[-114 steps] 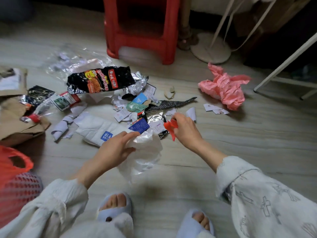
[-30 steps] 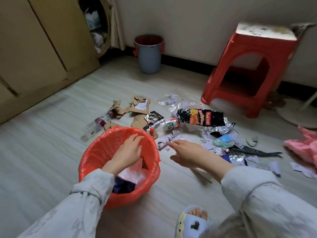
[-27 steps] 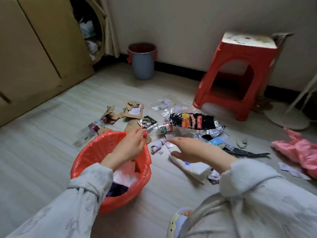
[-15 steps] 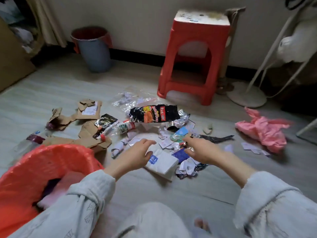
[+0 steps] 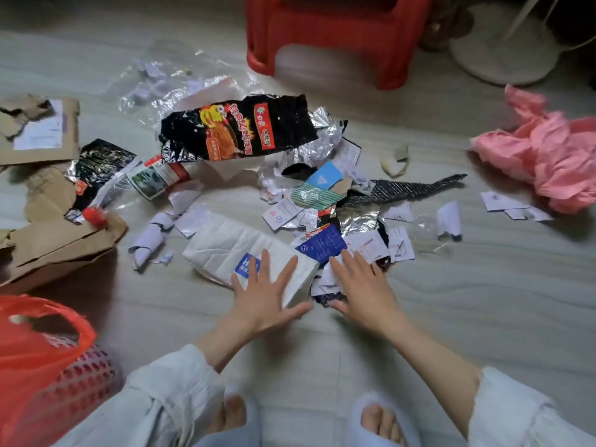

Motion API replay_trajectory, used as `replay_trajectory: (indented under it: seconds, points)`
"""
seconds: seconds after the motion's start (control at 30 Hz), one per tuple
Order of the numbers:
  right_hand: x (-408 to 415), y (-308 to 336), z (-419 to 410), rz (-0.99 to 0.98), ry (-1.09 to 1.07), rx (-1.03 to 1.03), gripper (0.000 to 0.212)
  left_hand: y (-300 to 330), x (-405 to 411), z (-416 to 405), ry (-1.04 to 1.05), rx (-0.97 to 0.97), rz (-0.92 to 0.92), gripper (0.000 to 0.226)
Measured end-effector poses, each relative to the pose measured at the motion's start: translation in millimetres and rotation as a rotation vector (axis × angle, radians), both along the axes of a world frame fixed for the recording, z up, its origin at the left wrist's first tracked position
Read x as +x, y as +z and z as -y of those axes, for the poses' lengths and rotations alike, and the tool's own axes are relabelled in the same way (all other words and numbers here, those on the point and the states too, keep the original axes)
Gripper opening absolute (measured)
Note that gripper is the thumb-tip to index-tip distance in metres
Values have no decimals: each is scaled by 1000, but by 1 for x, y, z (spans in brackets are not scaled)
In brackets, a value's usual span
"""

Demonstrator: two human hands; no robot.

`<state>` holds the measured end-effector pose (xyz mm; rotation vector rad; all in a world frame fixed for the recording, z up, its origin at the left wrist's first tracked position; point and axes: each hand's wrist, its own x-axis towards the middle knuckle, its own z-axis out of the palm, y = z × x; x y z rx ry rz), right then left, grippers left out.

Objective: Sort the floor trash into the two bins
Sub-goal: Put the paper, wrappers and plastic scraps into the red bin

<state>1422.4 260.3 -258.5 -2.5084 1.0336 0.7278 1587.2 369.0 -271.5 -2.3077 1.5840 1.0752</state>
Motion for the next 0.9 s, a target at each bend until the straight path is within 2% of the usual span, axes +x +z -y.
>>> replay_trajectory:
  seconds: [0.1,0.17,0.27,0.37,0.43,0.47,0.53,0.63,0.7,0.77,0.83,0.9]
  points:
    - [-5,-15,-17,-61,44,20,89,-11,0,-9,-77,31,114,104]
    - [-7,-18,-25,-86,53,2,82,-8,3,-18,-50,46,162,95]
    - [-7,-23,-26,-39,65,-100,63,-4,6,-31,-114,35,251,82]
    - [-6,-30,-25,16,41,-117,43,-12,9,-39,-125,33,293,74]
    - [-7,-27,-27,110,115,-204,15,-13,12,-39,-122,-20,299,81]
    - [-7,-25,-29,133,127,-194,13,-15,13,-40,-127,-53,305,86]
    - [-9,-23,-31,176,127,-181,29,-13,14,-42,-124,-113,300,91]
    - [-7,2,-31,202,36,-115,24,-5,20,-45,-145,-227,274,93]
    - [-6,13,-27,192,-21,-123,35,13,23,-45,-127,-314,260,94]
    - [-5,27,-25,156,-52,-128,43,38,26,-46,-56,-370,198,86]
    - [2,52,-26,210,-59,-164,46,69,29,-53,50,-394,169,71]
    - [10,74,-26,289,-81,-176,42,91,31,-61,117,-447,152,67]
